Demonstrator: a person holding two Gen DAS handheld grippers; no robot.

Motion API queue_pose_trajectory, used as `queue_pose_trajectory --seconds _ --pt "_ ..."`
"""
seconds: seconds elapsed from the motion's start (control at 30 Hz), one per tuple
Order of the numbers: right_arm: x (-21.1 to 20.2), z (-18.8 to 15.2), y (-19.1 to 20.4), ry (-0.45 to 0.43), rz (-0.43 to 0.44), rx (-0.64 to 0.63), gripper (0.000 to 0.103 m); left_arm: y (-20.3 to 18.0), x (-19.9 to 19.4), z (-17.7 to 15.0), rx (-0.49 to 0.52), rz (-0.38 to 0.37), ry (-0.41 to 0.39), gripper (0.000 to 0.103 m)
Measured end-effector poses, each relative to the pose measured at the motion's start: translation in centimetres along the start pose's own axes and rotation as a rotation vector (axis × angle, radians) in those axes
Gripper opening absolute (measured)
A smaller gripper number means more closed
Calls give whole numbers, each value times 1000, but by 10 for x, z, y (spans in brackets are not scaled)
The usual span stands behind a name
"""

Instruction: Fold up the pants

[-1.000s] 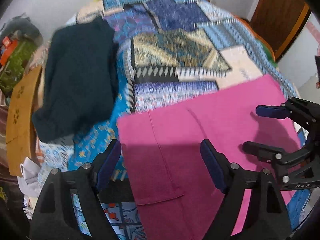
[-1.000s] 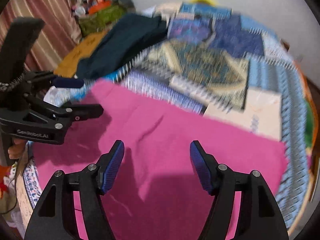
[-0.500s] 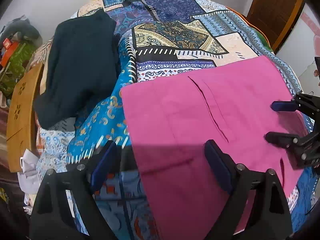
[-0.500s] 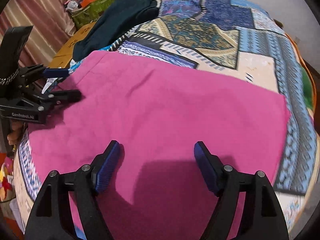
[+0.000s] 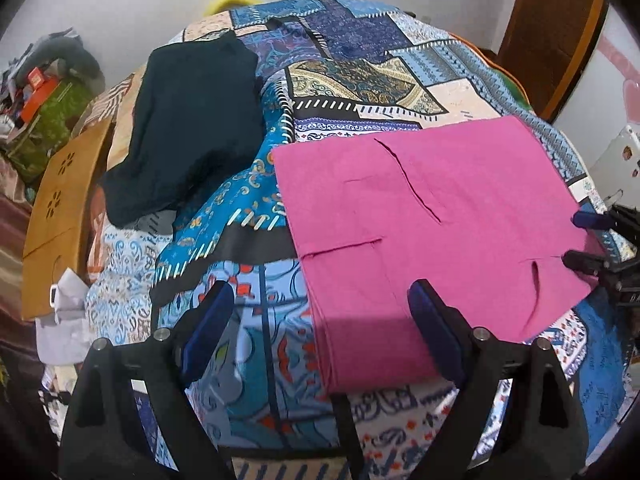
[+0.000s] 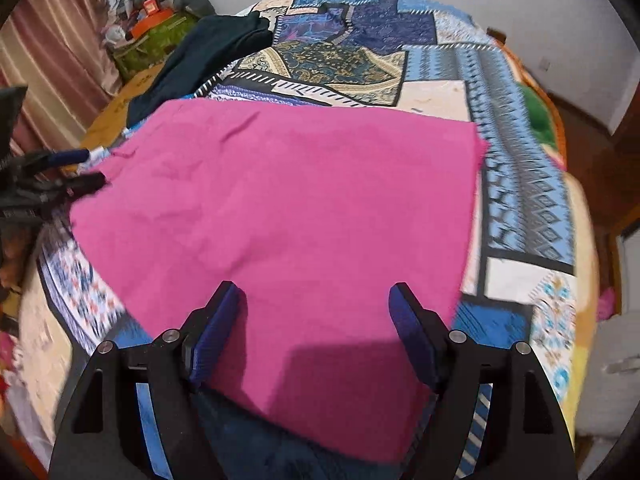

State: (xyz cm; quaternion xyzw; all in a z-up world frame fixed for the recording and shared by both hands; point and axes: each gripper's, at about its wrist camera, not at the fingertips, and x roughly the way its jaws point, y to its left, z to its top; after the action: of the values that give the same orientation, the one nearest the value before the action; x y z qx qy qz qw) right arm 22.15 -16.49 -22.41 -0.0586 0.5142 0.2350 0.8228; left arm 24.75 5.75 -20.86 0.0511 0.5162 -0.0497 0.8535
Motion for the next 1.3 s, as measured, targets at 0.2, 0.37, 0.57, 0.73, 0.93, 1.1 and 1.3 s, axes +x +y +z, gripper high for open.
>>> queue_pose_trajectory --seconds 0.2,0.37,0.57,0.73,0.93,1.1,1.3 --pt "-10 -5 3 -6 -44 -28 74 2 -14 -12 -29 15 -30 90" --pt "-23 -2 12 -54 -57 -62 74 11 -32 -15 -93 28 -54 90" --pt "-38 14 27 -151 -15 -60 74 19 -55 -21 -205 -47 -79 90" --pt "-29 24 46 -179 5 -85 74 8 -54 -27 -231 -111 -52 90" --pt "-5 18 58 -129 -9 -113 74 -5 -42 -35 -272 -198 8 89" --pt "-1 11 56 -118 12 -94 74 -10 -30 -36 -321 -293 33 90" --pt "1 7 55 -102 41 -81 74 -1 -13 -24 -431 -423 55 90"
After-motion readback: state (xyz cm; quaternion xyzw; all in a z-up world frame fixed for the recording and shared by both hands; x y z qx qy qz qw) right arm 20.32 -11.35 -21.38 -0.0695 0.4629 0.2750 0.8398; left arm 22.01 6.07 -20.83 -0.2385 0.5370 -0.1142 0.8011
